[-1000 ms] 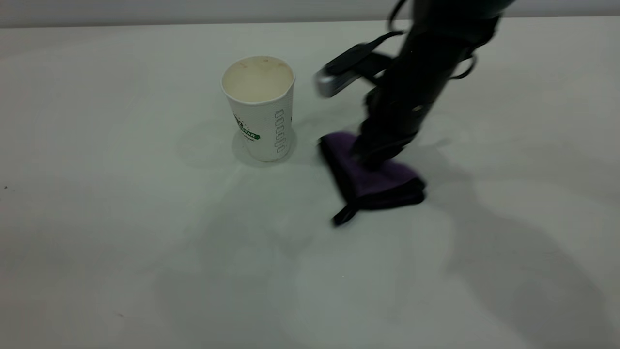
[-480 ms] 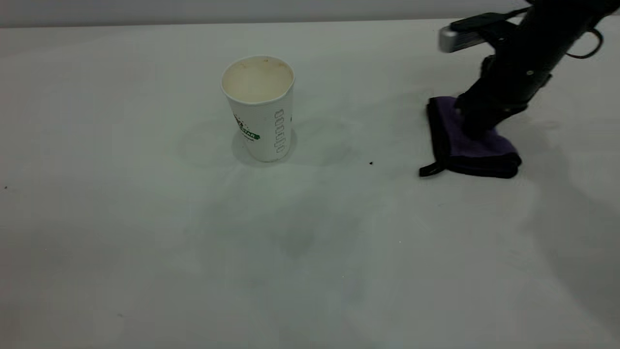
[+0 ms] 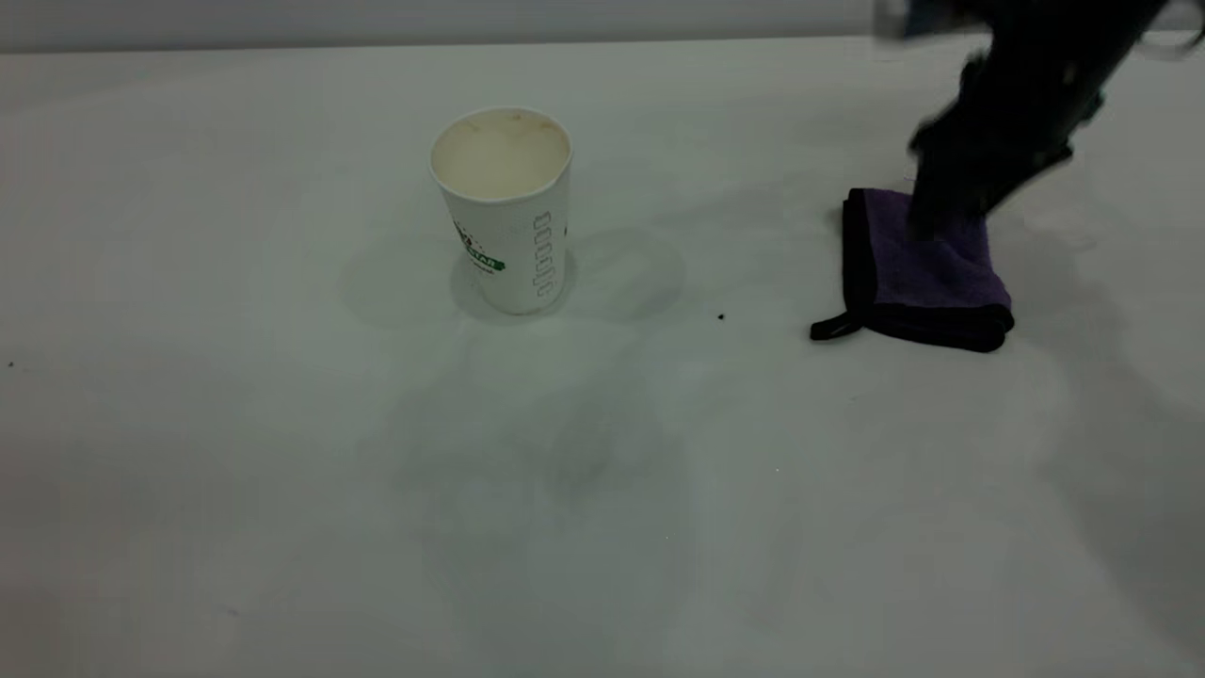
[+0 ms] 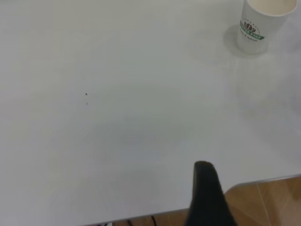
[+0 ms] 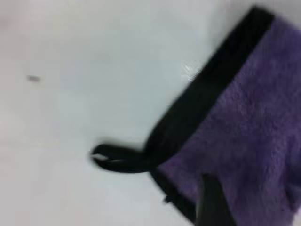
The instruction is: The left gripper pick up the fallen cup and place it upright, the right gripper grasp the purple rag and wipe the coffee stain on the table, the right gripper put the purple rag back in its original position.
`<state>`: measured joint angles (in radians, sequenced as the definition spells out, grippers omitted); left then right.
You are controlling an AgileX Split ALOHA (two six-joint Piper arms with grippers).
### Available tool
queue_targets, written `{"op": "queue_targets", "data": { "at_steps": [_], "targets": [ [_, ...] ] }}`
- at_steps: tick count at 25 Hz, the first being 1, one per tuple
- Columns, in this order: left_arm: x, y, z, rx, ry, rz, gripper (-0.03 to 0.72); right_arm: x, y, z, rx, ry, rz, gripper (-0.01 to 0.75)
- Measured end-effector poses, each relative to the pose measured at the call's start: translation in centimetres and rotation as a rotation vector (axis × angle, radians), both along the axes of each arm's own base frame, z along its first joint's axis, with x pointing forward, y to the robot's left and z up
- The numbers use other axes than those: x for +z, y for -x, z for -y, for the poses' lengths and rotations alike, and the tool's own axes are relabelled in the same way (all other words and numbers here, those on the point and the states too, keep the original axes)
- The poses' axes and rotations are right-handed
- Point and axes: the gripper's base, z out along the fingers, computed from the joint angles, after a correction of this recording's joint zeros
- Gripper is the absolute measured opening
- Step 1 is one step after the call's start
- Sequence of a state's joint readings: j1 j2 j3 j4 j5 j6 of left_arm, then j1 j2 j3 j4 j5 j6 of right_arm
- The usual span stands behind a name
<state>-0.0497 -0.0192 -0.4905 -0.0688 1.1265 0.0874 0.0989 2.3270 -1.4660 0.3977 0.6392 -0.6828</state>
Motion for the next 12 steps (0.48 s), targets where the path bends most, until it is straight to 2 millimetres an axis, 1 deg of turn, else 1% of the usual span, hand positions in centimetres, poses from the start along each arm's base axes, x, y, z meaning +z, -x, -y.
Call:
{"op": "queue_targets", "data": {
  "at_steps": [3,4,6,9,12],
  "targets": [
    [0.0,0.0,0.0,0.0,0.0,0.0,0.548,4.4,0.2,-0.5,-0.011,-0.062,0.019,0.494],
    [0.0,0.0,0.0,0.0,0.0,0.0,0.548,5.7,0.4,-0.7,-0.019,-0.088,0.015,0.494],
    [0.0,0.0,0.0,0.0,0.0,0.0,0.548,9.0,1.1,-1.0,-0.029,-0.14,0.013,0.494],
    [0.0,0.0,0.0,0.0,0.0,0.0,0.548,13.5,2.9,-1.4,-0.006,-0.197,-0.024,0.481],
    [0.0,0.0,0.0,0.0,0.0,0.0,0.548,17.8,5.3,-1.5,0.018,-0.226,-0.067,0.459]
  ]
}}
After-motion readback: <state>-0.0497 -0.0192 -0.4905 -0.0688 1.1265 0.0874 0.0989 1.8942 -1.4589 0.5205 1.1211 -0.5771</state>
